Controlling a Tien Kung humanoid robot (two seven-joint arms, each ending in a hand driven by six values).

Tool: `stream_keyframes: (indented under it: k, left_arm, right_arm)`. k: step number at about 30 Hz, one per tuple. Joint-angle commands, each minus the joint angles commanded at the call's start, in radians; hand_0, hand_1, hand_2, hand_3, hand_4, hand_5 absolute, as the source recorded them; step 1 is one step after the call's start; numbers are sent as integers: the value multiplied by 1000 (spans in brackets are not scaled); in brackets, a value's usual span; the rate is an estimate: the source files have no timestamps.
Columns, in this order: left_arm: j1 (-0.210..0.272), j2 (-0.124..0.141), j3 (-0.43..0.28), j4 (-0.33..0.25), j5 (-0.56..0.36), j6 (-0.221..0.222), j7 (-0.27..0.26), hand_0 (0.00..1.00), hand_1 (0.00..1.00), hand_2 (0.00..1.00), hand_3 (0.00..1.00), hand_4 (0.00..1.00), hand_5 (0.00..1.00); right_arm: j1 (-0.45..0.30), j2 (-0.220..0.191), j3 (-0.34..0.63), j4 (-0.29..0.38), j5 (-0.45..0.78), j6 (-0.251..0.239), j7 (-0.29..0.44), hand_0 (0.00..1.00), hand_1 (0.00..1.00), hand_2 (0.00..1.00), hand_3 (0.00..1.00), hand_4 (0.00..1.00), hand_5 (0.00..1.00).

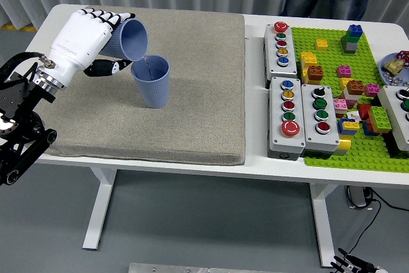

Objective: Pick cup pour cup place

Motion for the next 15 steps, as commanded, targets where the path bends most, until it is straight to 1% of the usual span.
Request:
stream_keyframes:
  k: [5,15]
  left_arm:
    - [-10,8,19,6,0,12,1,456,465,513,518,625,75]
    - [-21,13,45,20,0,42,10,456,464,513,517,623,72]
  right_arm:
    - [0,0,0,0,0,0,0,762,691,731,617,232,167]
    - [-1,0,1,0,-1,0,-1,762,691,732,616,231,164]
